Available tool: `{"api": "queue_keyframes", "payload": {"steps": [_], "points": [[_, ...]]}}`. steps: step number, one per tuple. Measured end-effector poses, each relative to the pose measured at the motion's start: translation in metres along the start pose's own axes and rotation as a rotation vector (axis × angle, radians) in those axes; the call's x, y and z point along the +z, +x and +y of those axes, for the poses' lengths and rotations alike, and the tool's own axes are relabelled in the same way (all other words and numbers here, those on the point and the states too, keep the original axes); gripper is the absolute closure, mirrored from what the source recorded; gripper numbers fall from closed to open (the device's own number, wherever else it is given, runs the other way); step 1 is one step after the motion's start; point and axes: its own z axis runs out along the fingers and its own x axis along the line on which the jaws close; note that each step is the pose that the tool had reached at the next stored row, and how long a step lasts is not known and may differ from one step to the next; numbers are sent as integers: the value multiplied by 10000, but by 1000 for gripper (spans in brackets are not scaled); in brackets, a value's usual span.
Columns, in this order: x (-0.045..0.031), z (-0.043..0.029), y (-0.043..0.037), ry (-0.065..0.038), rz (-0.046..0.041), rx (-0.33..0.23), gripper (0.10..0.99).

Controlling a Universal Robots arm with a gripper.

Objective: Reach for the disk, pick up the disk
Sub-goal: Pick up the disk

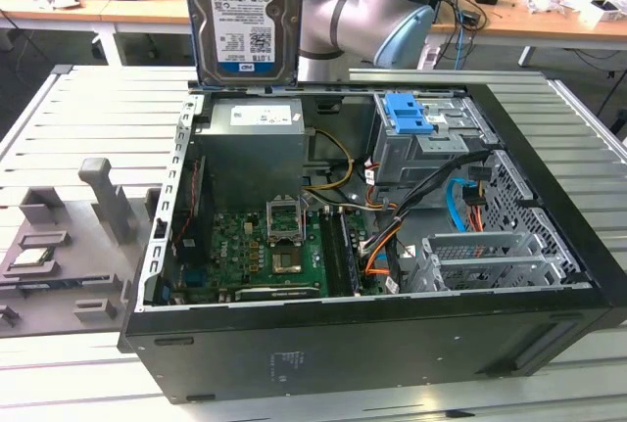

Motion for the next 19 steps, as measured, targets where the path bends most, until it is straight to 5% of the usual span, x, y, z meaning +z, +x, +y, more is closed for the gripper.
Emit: {"api": "queue_keyframes", "payload": {"steps": [10,19], "points": [[-26,-511,2,-27,0,-2,722],[-45,-893,3,-45,0,0,722]]}}
